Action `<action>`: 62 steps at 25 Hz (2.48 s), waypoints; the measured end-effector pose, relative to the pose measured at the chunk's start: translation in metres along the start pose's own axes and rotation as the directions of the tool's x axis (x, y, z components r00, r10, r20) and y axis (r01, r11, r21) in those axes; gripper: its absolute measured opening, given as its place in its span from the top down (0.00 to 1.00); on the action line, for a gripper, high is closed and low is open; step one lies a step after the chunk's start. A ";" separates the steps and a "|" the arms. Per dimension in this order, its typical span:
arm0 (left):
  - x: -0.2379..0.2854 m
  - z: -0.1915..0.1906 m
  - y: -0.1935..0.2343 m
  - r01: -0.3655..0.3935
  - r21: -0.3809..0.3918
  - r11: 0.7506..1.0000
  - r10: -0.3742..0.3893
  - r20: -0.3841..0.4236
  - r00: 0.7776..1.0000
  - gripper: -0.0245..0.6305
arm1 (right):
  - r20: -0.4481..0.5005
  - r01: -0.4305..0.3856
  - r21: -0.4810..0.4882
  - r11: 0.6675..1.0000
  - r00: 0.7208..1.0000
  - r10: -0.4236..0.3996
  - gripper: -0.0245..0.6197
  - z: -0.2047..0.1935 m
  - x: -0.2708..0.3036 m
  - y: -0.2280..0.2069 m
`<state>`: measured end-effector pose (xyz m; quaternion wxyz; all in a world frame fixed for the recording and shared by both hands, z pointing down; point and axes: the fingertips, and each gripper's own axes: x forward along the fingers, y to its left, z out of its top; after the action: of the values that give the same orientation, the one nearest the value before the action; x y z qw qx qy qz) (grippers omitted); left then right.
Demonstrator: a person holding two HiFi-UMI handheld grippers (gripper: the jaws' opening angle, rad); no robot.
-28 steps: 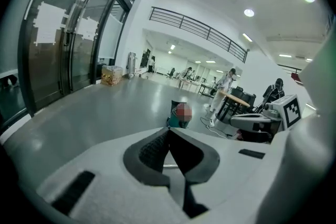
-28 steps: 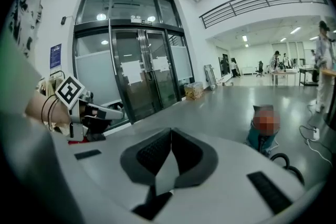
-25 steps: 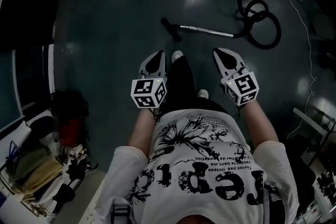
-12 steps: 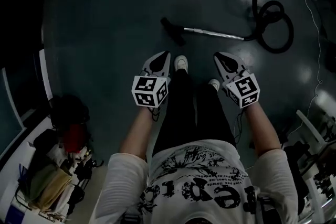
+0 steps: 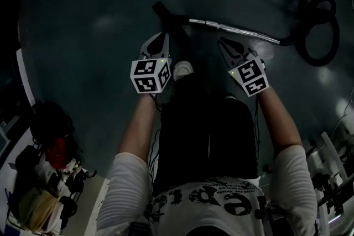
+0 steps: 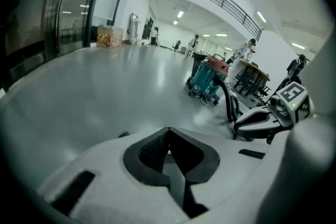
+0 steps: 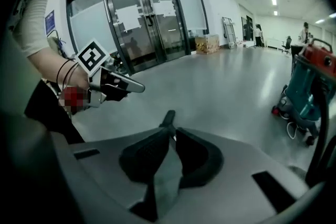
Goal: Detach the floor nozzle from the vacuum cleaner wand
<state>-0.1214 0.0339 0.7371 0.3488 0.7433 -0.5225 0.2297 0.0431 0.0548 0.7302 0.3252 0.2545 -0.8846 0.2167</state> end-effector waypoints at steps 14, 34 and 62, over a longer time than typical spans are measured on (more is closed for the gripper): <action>0.116 -0.163 0.055 0.056 -0.086 0.995 -0.069 -0.153 0.986 0.73 | -0.385 -0.188 -0.394 0.900 0.923 0.024 0.70 -0.172 0.173 -0.068; 0.182 -0.224 0.045 -0.022 -0.194 0.981 -0.044 -0.330 0.943 0.39 | -0.458 -0.287 -0.441 0.851 0.887 0.062 0.70 -0.194 0.196 -0.066; -0.178 0.168 -0.219 0.535 0.021 0.845 -0.535 0.031 0.844 0.79 | -0.214 -0.118 -0.456 0.882 0.977 0.019 0.70 0.129 -0.157 0.016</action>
<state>0.0178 0.0625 0.4411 0.3853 0.8655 -0.2994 0.1133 0.0775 0.0454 0.5293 0.4577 0.1139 -0.8811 0.0341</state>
